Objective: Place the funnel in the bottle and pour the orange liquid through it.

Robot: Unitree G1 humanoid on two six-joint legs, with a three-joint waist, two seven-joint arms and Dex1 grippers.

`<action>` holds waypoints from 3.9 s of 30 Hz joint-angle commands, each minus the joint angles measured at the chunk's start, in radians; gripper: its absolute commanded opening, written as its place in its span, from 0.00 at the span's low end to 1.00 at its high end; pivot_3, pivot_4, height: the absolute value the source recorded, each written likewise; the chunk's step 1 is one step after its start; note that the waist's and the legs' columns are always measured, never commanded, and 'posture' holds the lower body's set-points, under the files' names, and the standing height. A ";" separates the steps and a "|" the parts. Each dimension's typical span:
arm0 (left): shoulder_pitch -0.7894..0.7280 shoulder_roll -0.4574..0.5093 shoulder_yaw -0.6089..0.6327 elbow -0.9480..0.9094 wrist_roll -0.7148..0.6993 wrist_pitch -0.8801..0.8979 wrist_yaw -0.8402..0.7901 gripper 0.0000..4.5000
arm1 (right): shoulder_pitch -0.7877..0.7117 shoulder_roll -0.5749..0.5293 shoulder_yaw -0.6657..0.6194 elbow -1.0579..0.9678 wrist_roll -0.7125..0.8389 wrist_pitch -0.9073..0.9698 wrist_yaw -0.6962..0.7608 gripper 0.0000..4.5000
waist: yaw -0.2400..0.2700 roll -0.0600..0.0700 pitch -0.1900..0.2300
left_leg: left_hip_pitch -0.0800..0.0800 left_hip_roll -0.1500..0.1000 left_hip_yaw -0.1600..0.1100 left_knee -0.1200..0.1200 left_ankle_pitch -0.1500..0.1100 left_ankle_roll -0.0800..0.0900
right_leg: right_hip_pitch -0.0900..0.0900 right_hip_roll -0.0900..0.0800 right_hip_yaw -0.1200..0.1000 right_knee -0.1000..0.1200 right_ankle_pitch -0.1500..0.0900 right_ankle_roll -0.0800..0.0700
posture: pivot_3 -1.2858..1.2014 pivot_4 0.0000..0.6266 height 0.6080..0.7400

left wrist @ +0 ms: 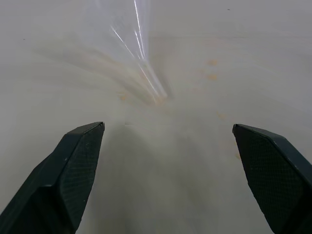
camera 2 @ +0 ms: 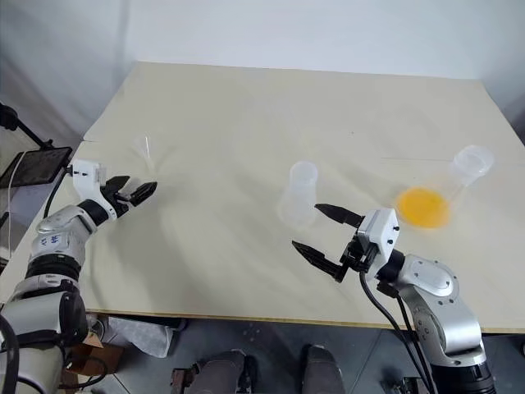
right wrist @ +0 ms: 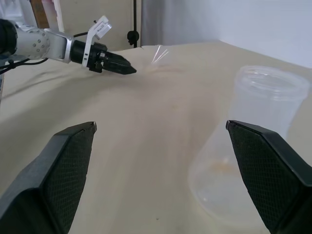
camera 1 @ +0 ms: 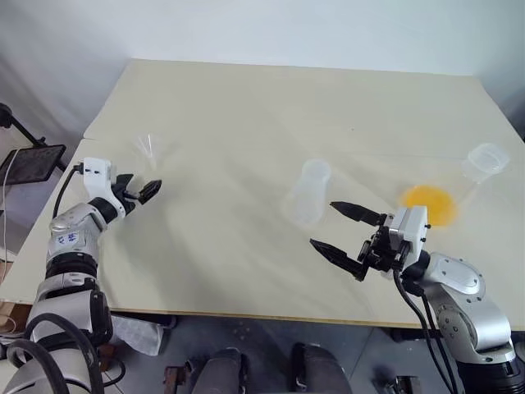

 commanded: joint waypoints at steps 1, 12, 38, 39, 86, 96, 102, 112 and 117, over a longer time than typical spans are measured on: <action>0.005 0.004 0.005 -0.090 -0.015 0.056 0.014 1.00 | 0.011 -0.003 -0.021 -0.045 -0.001 -0.018 -0.010 1.00 | 0.001 0.000 0.000 | 0.000 0.000 0.000 0.000 0.000 0.000 | 0.000 0.000 0.000 0.000 0.000 0.000 | 0.52 0.24 1.00; -0.292 -0.078 -0.094 0.060 0.103 0.266 0.276 1.00 | 0.029 0.016 -0.013 -0.051 -0.009 -0.033 -0.023 1.00 | 0.006 -0.002 0.000 | -0.001 -0.003 -0.001 0.000 0.001 0.002 | 0.000 -0.001 0.001 0.000 0.001 0.002 | 0.52 0.24 1.00; -0.294 -0.110 -0.122 -0.020 0.141 0.321 0.233 0.73 | 0.088 0.048 -0.017 -0.069 -0.029 -0.074 -0.085 1.00 | 0.001 -0.003 0.000 | -0.001 -0.003 0.000 0.000 0.001 0.002 | 0.000 -0.001 0.001 0.000 0.001 0.002 | 0.52 0.24 1.00; -0.266 -0.099 -0.116 -0.058 0.141 0.343 0.243 0.73 | 0.086 0.048 -0.016 -0.067 -0.029 -0.074 -0.083 1.00 | -0.004 -0.003 0.000 | 0.000 -0.002 0.000 0.000 0.001 0.002 | 0.000 -0.001 0.001 0.000 0.001 0.002 | 0.52 0.24 1.00; -0.428 -0.031 -0.134 0.198 0.197 0.388 0.351 1.00 | 0.071 0.060 -0.014 -0.051 -0.041 -0.082 -0.082 1.00 | 0.005 -0.003 0.000 | 0.000 -0.003 0.000 0.001 0.001 0.001 | 0.000 -0.001 0.002 0.001 0.001 0.002 | 0.52 0.24 1.00; -0.428 -0.045 -0.175 0.252 0.241 0.308 0.248 0.46 | 0.063 0.067 -0.004 -0.047 -0.047 -0.088 -0.093 1.00 | 0.005 -0.003 0.000 | -0.001 -0.003 0.000 0.001 0.001 0.001 | 0.000 -0.001 0.002 0.001 0.001 0.002 | 0.52 0.24 1.00; -0.415 -0.045 -0.183 0.248 0.249 0.276 0.195 0.03 | 0.066 0.073 -0.003 -0.047 -0.054 -0.092 -0.094 1.00 | 0.005 -0.003 0.000 | -0.001 -0.003 0.000 0.001 0.001 0.001 | 0.000 -0.001 0.002 0.001 0.001 0.002 | 0.52 0.24 1.00; -0.221 0.055 -0.138 -0.017 0.132 0.121 -0.228 0.01 | 0.081 0.082 0.007 -0.054 -0.056 -0.089 -0.089 1.00 | -0.004 -0.003 0.000 | -0.001 -0.002 0.000 0.000 0.001 0.001 | -0.001 0.000 0.002 0.001 0.001 0.002 | 0.52 0.24 1.00; 0.018 0.202 -0.175 -0.385 0.092 0.165 -0.481 0.01 | 0.105 0.078 0.001 -0.072 -0.050 -0.082 -0.090 1.00 | -0.021 -0.003 0.000 | -0.001 -0.002 -0.001 0.000 0.001 0.001 | -0.001 -0.001 0.002 0.001 0.001 0.002 | 0.52 0.24 1.00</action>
